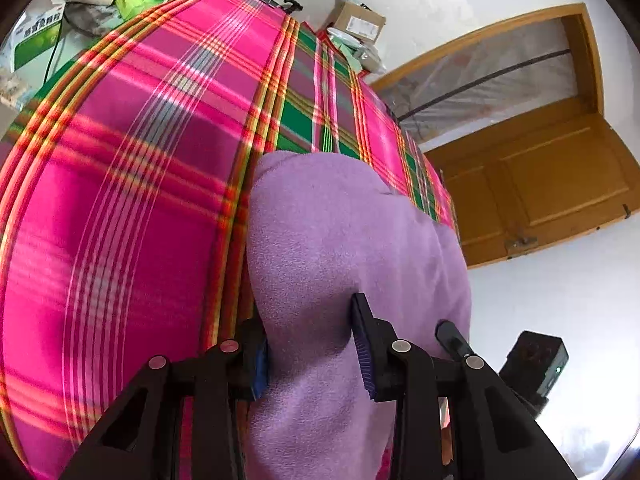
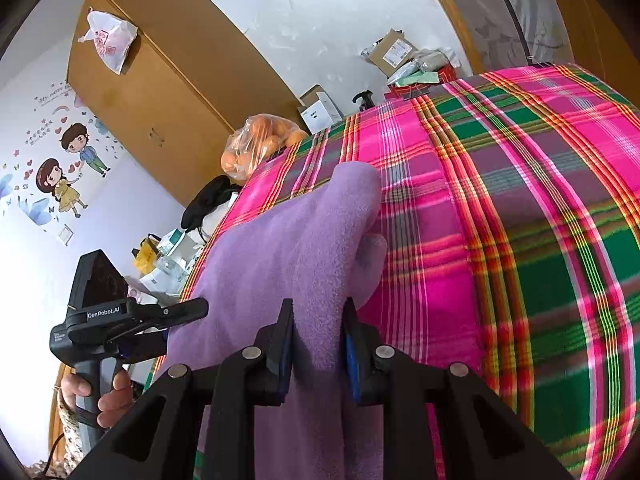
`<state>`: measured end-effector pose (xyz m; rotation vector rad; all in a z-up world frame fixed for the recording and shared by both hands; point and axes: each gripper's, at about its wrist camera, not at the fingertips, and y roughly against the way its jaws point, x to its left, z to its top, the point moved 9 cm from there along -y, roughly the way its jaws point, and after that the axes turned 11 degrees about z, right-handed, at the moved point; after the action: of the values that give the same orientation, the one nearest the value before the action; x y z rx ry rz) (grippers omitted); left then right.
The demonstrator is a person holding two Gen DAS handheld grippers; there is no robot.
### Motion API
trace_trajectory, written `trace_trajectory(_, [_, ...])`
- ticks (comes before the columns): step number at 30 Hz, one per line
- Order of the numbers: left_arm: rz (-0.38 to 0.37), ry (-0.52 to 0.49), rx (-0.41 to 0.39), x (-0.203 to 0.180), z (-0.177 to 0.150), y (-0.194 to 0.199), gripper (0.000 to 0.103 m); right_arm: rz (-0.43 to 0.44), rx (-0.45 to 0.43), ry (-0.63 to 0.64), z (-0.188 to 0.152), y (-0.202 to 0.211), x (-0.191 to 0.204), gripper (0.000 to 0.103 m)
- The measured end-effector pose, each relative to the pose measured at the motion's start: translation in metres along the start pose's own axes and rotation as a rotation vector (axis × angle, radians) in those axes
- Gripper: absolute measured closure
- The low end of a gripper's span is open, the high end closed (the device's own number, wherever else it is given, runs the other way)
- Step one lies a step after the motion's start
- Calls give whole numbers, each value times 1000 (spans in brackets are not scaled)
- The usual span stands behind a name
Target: Fold clothes
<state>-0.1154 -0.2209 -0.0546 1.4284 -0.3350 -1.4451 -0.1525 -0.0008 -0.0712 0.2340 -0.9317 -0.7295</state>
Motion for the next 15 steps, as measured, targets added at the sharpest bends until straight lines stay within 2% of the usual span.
trace_trajectory(11, [51, -49, -47, -15, 38, -17, 66, -13, -38, -25, 19, -17, -10, 81])
trace_trajectory(15, [51, -47, -36, -11, 41, -23, 66, -25, -36, -38, 19, -22, -19, 81])
